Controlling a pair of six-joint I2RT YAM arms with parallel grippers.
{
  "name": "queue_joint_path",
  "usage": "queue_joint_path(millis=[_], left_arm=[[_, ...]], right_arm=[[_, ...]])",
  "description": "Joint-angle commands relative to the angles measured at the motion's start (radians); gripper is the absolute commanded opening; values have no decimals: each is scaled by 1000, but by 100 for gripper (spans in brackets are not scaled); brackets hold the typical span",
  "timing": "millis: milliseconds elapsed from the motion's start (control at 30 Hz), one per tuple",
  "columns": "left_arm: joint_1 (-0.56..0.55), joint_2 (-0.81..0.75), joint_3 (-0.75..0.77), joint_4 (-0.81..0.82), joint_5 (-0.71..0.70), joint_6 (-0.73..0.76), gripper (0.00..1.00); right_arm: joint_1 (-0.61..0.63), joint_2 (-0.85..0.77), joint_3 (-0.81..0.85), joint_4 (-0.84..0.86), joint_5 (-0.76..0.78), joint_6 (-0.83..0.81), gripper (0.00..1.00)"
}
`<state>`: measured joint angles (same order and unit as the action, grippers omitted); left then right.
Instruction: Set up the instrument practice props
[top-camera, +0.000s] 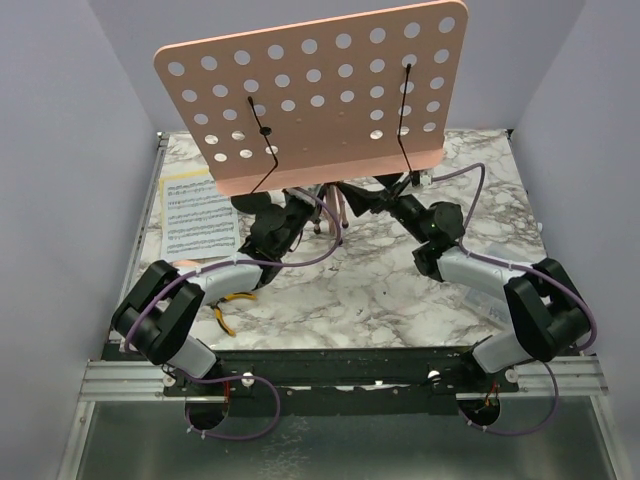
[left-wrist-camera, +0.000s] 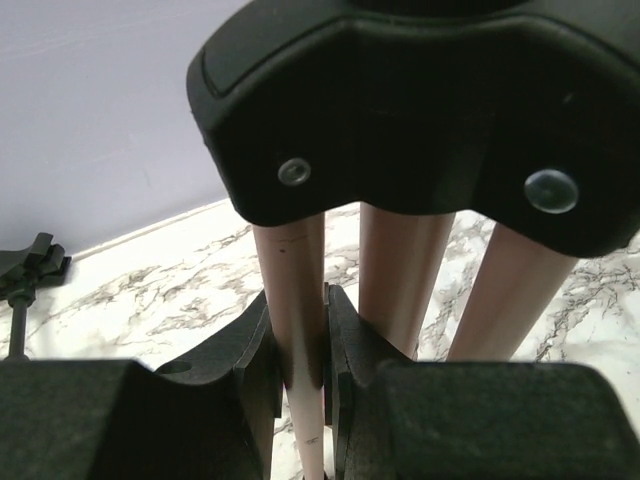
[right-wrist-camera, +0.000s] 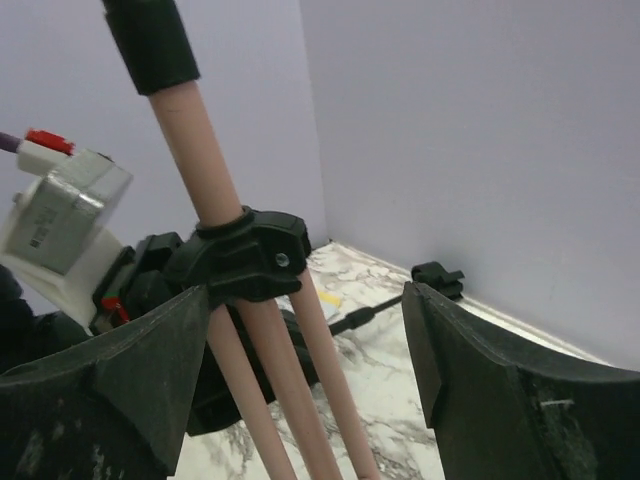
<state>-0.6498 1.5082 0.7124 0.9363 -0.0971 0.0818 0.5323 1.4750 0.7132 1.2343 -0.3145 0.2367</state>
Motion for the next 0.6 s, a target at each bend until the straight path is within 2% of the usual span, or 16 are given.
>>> queue_joint_path(millis=[0,167,300,400,567], left_arm=[[-4,0,23,-99,36,5,0],[-11,9,36,-111,45,10,0],[-19,8,44,-127,41,21,0],[-32,-4,57,-162,23,51,0],[-50,-30,110,-287,9,94,0]], right_arm=[[29,24,69,180,-54,-58,83],[58,35,136,112,-35,-96,81],[69,65,179,80,-7,-96,75],[78,67,152,112,9,-88,71],[82,31,97,137,60,-61,70]])
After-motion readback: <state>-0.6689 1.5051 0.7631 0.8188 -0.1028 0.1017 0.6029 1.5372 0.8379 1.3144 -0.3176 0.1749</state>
